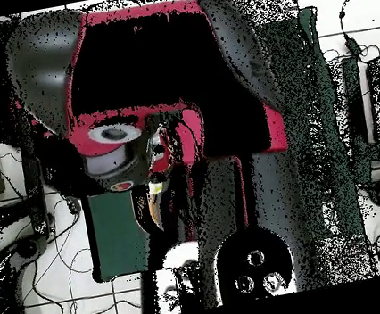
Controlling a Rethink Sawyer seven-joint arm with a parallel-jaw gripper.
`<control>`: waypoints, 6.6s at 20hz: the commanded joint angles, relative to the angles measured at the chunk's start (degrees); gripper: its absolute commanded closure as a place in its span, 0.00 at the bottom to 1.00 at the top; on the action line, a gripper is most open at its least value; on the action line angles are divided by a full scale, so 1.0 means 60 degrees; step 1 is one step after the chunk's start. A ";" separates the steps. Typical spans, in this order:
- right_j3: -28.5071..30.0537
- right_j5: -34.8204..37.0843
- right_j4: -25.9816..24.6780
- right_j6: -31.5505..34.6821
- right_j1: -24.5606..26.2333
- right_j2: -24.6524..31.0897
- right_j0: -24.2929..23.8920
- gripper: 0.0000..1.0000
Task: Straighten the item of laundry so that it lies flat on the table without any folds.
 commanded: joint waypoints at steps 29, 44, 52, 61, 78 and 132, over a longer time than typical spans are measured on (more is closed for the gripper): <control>0.0398 -0.1344 0.0646 -0.1176 0.2284 0.3368 -0.0694 1.00; 0.0755 -0.1789 0.0688 -0.1531 0.2222 0.3896 -0.1029 1.00; 0.2397 -0.2175 0.0881 -0.1183 0.0981 0.3500 -0.1279 1.00; 0.4317 -0.2852 0.1107 -0.1289 -0.0384 0.3310 -0.1845 1.00; 0.4145 -0.2604 0.0726 -0.1216 -0.0213 0.3972 -0.2155 1.00; 0.5091 -0.2754 -0.0123 -0.0517 -0.0592 0.4669 -0.2965 1.00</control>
